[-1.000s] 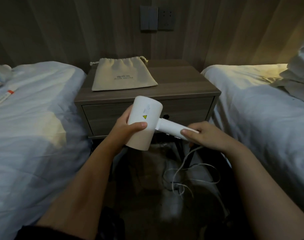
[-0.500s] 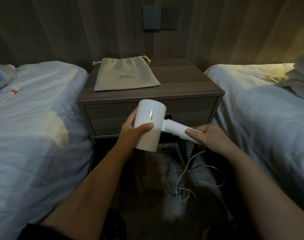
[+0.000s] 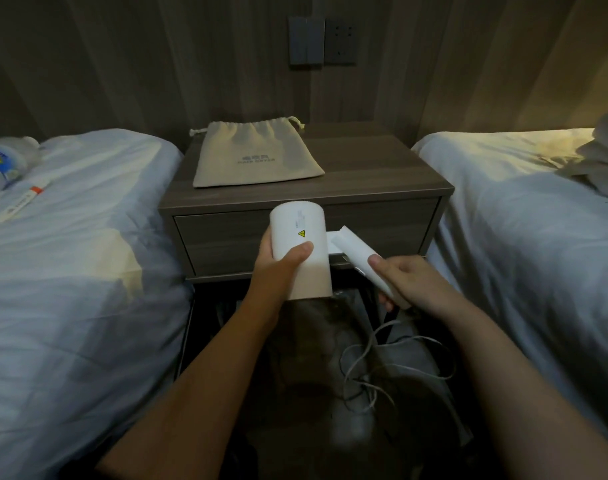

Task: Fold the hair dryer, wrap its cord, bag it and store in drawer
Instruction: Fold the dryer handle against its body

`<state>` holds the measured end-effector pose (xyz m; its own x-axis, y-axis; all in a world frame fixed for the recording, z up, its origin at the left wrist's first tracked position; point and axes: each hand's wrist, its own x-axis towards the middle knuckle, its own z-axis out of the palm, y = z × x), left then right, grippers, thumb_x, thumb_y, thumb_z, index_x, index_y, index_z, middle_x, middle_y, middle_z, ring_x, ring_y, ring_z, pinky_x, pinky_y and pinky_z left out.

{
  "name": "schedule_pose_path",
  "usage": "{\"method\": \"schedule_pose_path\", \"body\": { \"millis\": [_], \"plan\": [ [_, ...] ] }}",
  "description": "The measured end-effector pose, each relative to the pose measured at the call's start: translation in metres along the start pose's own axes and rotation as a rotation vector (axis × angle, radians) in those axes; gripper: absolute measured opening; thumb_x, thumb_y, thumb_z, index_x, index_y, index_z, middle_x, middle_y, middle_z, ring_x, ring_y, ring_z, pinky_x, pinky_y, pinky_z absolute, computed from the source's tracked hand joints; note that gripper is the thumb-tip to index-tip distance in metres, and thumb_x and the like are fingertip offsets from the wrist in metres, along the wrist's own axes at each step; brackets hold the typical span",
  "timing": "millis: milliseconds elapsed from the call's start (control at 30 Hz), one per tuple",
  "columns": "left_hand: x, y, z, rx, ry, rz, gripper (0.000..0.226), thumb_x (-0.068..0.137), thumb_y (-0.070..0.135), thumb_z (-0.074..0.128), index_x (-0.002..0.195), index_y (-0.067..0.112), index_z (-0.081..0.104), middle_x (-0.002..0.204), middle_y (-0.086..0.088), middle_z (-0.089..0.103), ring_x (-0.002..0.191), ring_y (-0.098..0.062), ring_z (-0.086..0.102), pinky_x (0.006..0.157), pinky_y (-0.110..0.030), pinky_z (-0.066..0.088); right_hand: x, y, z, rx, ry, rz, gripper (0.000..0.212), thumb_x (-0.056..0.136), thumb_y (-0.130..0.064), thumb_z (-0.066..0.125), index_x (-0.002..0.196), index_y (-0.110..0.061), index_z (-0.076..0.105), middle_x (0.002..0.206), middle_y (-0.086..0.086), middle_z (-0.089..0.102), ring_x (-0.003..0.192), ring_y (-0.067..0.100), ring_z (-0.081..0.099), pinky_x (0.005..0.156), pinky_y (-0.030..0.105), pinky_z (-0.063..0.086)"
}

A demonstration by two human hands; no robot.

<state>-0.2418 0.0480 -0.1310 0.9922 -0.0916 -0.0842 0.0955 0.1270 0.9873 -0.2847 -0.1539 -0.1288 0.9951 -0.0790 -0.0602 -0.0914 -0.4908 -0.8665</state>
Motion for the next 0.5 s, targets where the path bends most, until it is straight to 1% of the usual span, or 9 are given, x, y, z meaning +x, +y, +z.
{"method": "schedule_pose_path", "body": {
  "millis": [67,100,167,200,233,300,367,433,500],
  "plan": [
    [0.0,0.001,-0.003,-0.007,-0.054,-0.018,0.073,0.074,0.029,0.068,0.138,0.028,0.035,0.116,-0.004,0.057,0.098,-0.021,0.06,0.069,-0.032,0.053,-0.002,-0.002,-0.003,0.037,-0.096,0.009,0.04,0.094,-0.043,0.046,0.087,-0.01,0.065,0.061,0.008,0.068,0.047,0.017,0.062,0.049,0.022,0.05],
    [0.0,0.003,-0.004,-0.014,-0.098,-0.036,0.068,0.076,0.028,0.067,0.136,0.028,0.035,0.114,-0.003,0.057,0.096,-0.02,0.061,0.07,-0.033,0.054,-0.003,-0.002,-0.004,0.055,-0.126,0.0,0.04,0.094,-0.043,0.044,0.088,-0.008,0.063,0.062,0.011,0.066,0.046,0.019,0.059,0.047,0.024,0.048],
    [0.003,0.007,-0.007,-0.014,-0.177,-0.094,0.054,0.084,0.032,0.06,0.131,0.03,0.034,0.119,-0.005,0.054,0.097,-0.021,0.06,0.075,-0.036,0.054,-0.004,-0.001,-0.005,0.026,-0.118,-0.039,0.04,0.094,-0.044,0.043,0.082,-0.01,0.06,0.058,0.013,0.061,0.044,0.022,0.054,0.045,0.026,0.043],
    [0.004,0.008,-0.006,0.005,-0.177,-0.121,0.051,0.087,0.035,0.056,0.132,0.03,0.032,0.123,-0.007,0.052,0.099,-0.022,0.059,0.076,-0.038,0.053,-0.004,-0.001,-0.006,-0.019,-0.094,-0.064,0.04,0.094,-0.045,0.043,0.077,-0.013,0.059,0.056,0.011,0.059,0.044,0.021,0.053,0.046,0.026,0.042],
    [0.004,0.009,-0.005,0.035,-0.138,-0.138,0.054,0.088,0.037,0.055,0.135,0.029,0.031,0.123,-0.008,0.05,0.099,-0.023,0.058,0.076,-0.039,0.052,-0.005,0.0,-0.005,-0.072,-0.074,-0.09,0.038,0.094,-0.045,0.043,0.072,-0.018,0.058,0.055,0.008,0.058,0.042,0.019,0.053,0.046,0.026,0.041],
    [0.004,0.005,-0.001,0.063,-0.003,-0.159,0.063,0.084,0.04,0.06,0.137,0.027,0.03,0.116,-0.005,0.05,0.096,-0.022,0.057,0.072,-0.038,0.051,-0.005,-0.001,-0.002,-0.166,-0.054,-0.138,0.034,0.094,-0.043,0.044,0.067,-0.026,0.055,0.054,0.002,0.057,0.04,0.011,0.053,0.045,0.024,0.042],
    [0.001,0.002,0.0,0.021,0.089,-0.149,0.062,0.082,0.039,0.064,0.134,0.027,0.033,0.107,-0.001,0.051,0.09,-0.019,0.057,0.066,-0.035,0.05,-0.005,-0.002,0.004,-0.226,-0.014,-0.157,0.036,0.093,-0.043,0.046,0.062,-0.027,0.053,0.052,-0.004,0.054,0.038,0.002,0.05,0.044,0.02,0.041],
    [-0.001,0.0,0.0,-0.007,0.133,-0.106,0.057,0.082,0.036,0.064,0.131,0.027,0.036,0.103,0.001,0.051,0.089,-0.017,0.056,0.063,-0.033,0.049,-0.004,-0.002,0.011,-0.23,0.05,-0.161,0.04,0.091,-0.048,0.047,0.059,-0.024,0.052,0.051,-0.004,0.052,0.041,0.004,0.05,0.047,0.023,0.04],
    [-0.003,0.001,-0.001,-0.024,0.163,-0.056,0.049,0.084,0.033,0.063,0.126,0.028,0.038,0.099,0.005,0.05,0.088,-0.015,0.055,0.061,-0.031,0.046,-0.003,-0.003,0.017,-0.223,0.098,-0.155,0.04,0.09,-0.049,0.048,0.06,-0.023,0.052,0.052,-0.002,0.052,0.047,0.011,0.051,0.05,0.027,0.041]
  ]
}}
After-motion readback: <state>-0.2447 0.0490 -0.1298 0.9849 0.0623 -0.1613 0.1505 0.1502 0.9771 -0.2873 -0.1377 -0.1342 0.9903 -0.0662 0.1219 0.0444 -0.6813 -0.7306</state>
